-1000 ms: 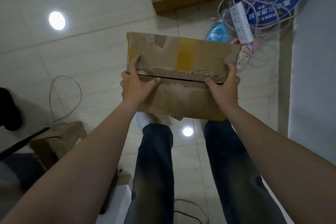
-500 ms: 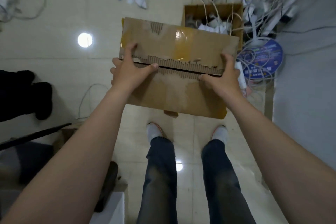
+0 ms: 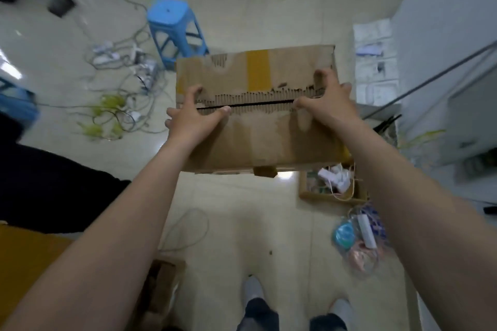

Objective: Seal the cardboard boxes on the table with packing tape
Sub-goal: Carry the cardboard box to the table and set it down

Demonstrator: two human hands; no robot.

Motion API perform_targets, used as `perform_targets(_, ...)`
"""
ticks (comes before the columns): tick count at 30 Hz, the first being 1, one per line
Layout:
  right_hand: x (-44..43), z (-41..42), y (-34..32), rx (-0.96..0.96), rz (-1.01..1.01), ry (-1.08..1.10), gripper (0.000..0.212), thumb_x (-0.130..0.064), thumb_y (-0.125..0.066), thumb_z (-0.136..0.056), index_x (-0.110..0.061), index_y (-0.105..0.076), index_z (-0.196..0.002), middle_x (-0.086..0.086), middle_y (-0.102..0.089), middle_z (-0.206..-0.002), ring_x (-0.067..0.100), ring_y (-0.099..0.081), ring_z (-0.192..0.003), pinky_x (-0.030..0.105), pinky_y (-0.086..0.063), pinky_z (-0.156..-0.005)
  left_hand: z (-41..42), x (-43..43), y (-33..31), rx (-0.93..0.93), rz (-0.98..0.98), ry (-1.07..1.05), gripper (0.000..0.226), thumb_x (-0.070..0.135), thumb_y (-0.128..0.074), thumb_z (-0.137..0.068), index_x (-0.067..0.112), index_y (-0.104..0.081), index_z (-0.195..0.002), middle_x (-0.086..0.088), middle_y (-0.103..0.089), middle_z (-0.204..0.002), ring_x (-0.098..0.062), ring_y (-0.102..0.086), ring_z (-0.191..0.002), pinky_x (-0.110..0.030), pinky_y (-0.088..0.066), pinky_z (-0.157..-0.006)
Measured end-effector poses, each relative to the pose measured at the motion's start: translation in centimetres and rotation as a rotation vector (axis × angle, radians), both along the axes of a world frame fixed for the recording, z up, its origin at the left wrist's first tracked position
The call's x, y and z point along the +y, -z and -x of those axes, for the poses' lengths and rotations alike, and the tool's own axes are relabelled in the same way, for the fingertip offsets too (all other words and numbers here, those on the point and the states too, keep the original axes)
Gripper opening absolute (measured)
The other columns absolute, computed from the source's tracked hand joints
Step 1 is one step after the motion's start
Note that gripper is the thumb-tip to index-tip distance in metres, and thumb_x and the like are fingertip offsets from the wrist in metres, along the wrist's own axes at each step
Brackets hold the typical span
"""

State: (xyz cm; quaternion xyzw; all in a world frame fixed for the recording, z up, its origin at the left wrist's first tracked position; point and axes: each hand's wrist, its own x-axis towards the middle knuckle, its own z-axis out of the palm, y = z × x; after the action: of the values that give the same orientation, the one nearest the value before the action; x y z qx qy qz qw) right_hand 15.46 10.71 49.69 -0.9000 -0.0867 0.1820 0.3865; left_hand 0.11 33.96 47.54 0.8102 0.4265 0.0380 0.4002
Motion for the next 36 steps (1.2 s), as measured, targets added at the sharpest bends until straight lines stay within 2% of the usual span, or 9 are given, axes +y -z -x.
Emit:
perform_targets(5, 4.8, -1.6, -10.7, -0.178, -0.023, -0.031, 0.078, -0.048, -0.075, -0.078, -0.042, -0.034, -0.144, 0.011, -0.033, -0.140, 0.042, -0.036, -0.130, 0.046, -0.037, -0.102, -0.7, 4.1, -10.4, -0.130, -0.087, -0.027, 0.080, 0.067, -0.073, -0.078, 0.048, -0.035, -0.146, -0.020, -0.036, -0.150, -0.036, -0.034, -0.142, -0.041, -0.034, -0.113)
perform_targets(12, 9.4, -6.5, -18.0, -0.283, -0.050, -0.039, 0.078, -0.050, -0.075, -0.081, -0.042, -0.034, -0.148, 0.013, -0.032, -0.145, 0.045, -0.033, -0.134, 0.048, -0.036, -0.107, -6.4, 9.1, -17.6, -0.168, -0.203, -0.068, 0.086, 0.079, -0.068, -0.072, 0.051, -0.032, -0.145, -0.015, -0.034, -0.154, -0.042, -0.036, -0.139, -0.050, -0.038, -0.110)
perform_targets(16, 12.7, -11.8, -18.7, -0.272, -0.032, -0.062, 0.082, -0.052, -0.073, -0.082, -0.041, -0.030, -0.150, 0.014, -0.029, -0.148, 0.044, -0.030, -0.136, 0.050, -0.035, -0.107, -11.4, 12.1, -19.2, -0.136, -0.220, -0.067, 0.083, 0.075, -0.068, -0.078, 0.049, -0.031, -0.148, -0.019, -0.031, -0.150, -0.045, -0.038, -0.136, -0.054, -0.039, -0.110)
perform_targets(19, 15.8, -16.9, -18.0, -0.242, 0.001, -0.076, 0.082, -0.054, -0.072, -0.083, -0.039, -0.028, -0.151, 0.014, -0.026, -0.151, 0.046, -0.028, -0.137, 0.052, -0.034, -0.108, -16.1, 14.8, -19.2, -0.094, -0.226, -0.058, 0.085, 0.074, -0.067, -0.080, 0.047, -0.030, -0.151, -0.020, -0.030, -0.152, -0.045, -0.038, -0.137, -0.051, -0.039, -0.110)
perform_targets(25, 22.0, -27.1, -17.0, -0.132, 0.060, -0.117, 0.082, -0.055, -0.071, -0.084, -0.039, -0.027, -0.152, 0.016, -0.025, -0.151, 0.046, -0.028, -0.137, 0.053, -0.036, -0.107, -26.2, 20.8, -17.9, 0.060, -0.259, -0.079, 0.087, 0.082, -0.057, -0.075, 0.050, -0.028, -0.150, -0.024, -0.035, -0.151, -0.043, -0.034, -0.139, -0.058, -0.038, -0.111)
perform_targets(29, 26.0, -32.5, -16.9, -0.130, 0.089, -0.133, 0.083, -0.055, -0.071, -0.084, -0.040, -0.027, -0.153, 0.017, -0.025, -0.152, 0.048, -0.029, -0.136, 0.053, -0.035, -0.108, -31.2, 24.1, -18.1, 0.048, -0.207, -0.097, 0.080, 0.076, -0.059, -0.083, 0.047, -0.030, -0.152, -0.025, -0.029, -0.153, -0.045, -0.036, -0.139, -0.053, -0.039, -0.110)
perform_targets(36, 34.5, -40.8, -17.3, -0.128, 0.113, -0.134, 0.082, -0.055, -0.069, -0.085, -0.040, -0.026, -0.154, 0.018, -0.023, -0.153, 0.048, -0.028, -0.137, 0.054, -0.033, -0.109, -38.9, 32.7, -18.4, 0.052, -0.193, -0.034, 0.083, 0.077, -0.062, -0.081, 0.046, -0.031, -0.151, -0.022, -0.031, -0.151, -0.045, -0.038, -0.137, -0.051, -0.040, -0.109)
